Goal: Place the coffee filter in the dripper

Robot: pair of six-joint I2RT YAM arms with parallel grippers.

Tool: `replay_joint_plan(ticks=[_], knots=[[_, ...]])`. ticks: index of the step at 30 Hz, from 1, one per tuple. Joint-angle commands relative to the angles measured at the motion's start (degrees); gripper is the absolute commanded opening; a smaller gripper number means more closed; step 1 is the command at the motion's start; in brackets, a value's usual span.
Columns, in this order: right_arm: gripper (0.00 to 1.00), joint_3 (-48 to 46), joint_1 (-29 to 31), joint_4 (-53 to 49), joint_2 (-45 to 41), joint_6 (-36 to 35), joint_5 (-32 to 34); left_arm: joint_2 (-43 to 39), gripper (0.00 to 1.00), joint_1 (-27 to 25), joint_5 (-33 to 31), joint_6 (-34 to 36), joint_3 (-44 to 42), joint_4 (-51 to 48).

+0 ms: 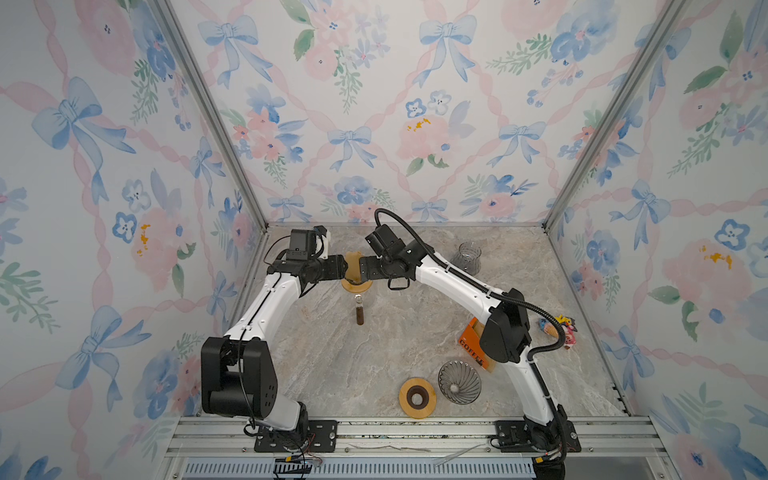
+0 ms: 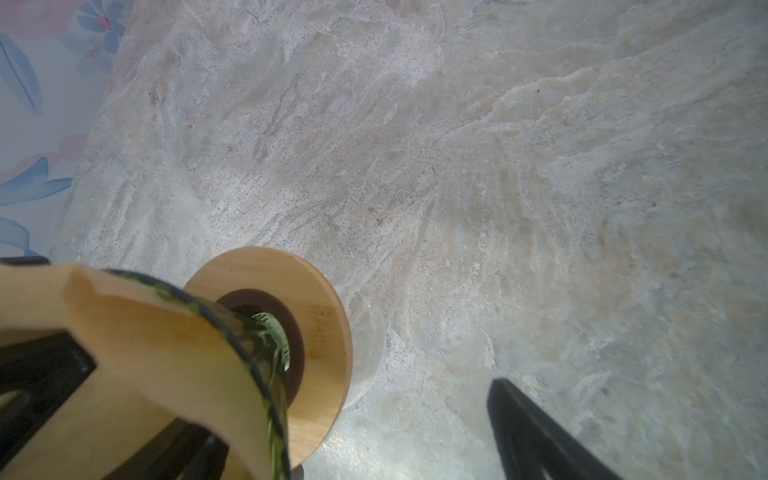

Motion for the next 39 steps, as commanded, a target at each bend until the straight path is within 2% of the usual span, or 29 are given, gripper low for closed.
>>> replay_joint_plan(ticks=[1,7,18,29,39], knots=[[0.96,1.1,-0.3,0.8,-2.2,-0.8,0.3,0.8,0.65,0.8,-0.7,-0.1,1.2,-1.2],[0.96,0.4,-0.6,1.0,-2.9,-0.1,2.1,0.8,0.64,1.3,0.0,-0.4,1.3,-1.1],[0.97,-2.5,-0.5,5.6,-5.2,-0.8,-1.2,1.4,0.65,1.5,4.5,0.3,4.3,-1.0],[0.97,-2.0,-0.8,5.5,-5.4,-0.3,-1.5,2.1,0.67,1.3,7.8,4.5,7.9,-1.0],[0.97,-0.2,-0.9,5.1,-3.4,-0.2,-1.6,2.0,0.66,0.8,7.6,5.3,6.6,-1.0]])
